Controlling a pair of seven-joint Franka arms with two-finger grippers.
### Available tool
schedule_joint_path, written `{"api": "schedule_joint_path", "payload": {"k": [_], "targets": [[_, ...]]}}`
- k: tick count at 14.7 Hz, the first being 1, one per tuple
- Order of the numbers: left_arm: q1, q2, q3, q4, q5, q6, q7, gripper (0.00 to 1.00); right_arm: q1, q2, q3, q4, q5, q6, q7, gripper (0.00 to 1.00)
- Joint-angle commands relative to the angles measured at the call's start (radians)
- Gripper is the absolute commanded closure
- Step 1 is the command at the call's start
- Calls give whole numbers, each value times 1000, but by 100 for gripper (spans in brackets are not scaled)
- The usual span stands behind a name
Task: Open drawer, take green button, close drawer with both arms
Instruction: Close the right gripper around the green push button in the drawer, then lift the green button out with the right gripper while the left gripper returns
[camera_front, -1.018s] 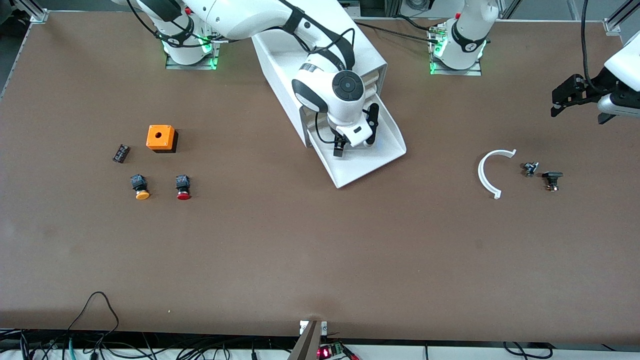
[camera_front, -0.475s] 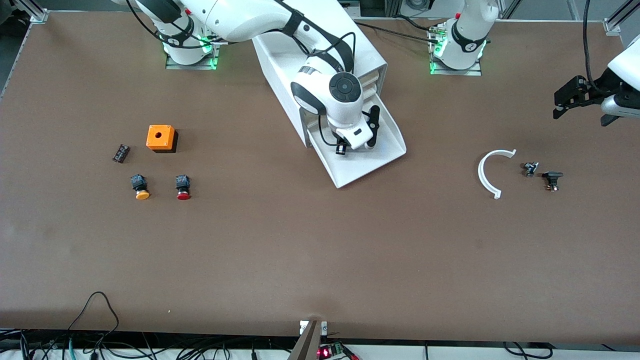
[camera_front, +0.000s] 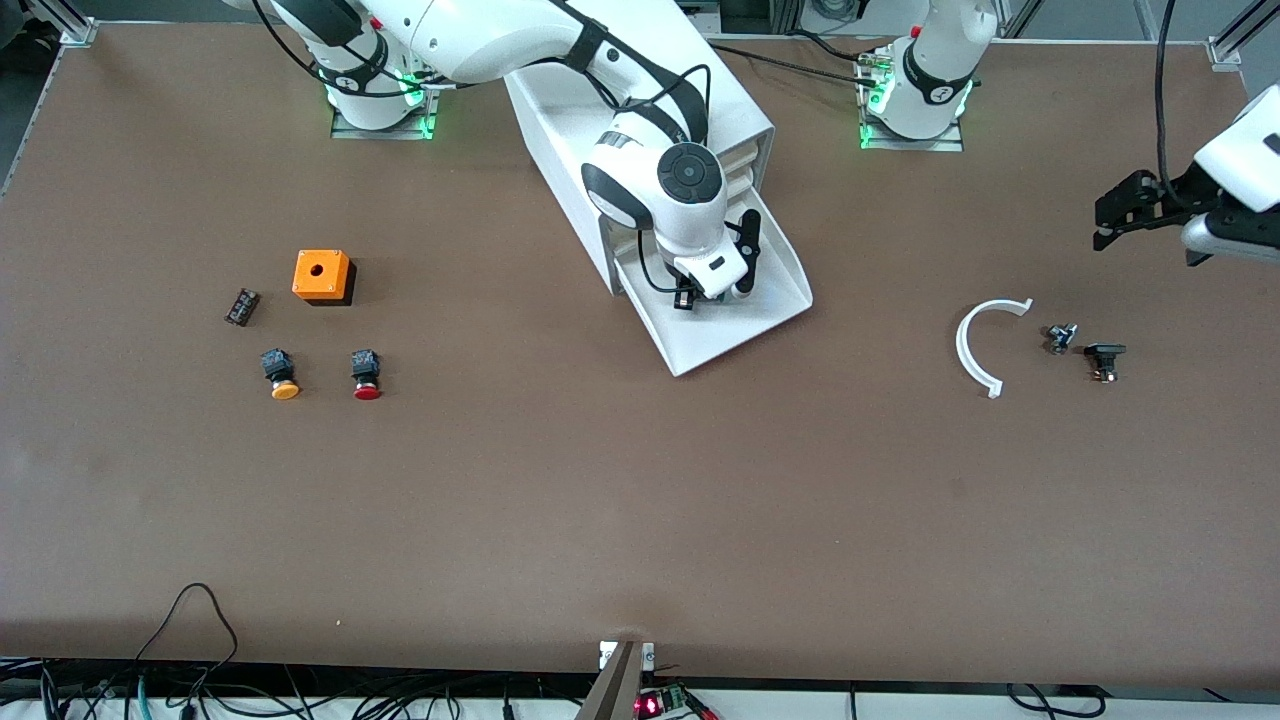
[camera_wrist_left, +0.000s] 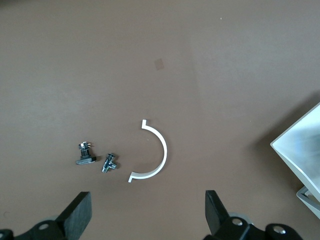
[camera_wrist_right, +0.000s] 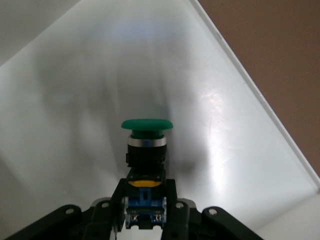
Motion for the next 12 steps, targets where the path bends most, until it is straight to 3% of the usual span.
{"api": "schedule_joint_path", "payload": {"k": [1,3,9,12], "targets": [[-14,52,-4,37,-20,-11,11,0,5,13,19,20,-14,1,-10,86],[-17,93,-2,40,-16,-11,9,0,10,5,21,23,-13,-1,-1,91],[-34,186,4,58,-12,3,9,0,19,-23,21,106,-6,1,170,91],[-37,212,4,52,-79,43,-82,0,-22,-39,15,156,-3,-9,255,91]]}}
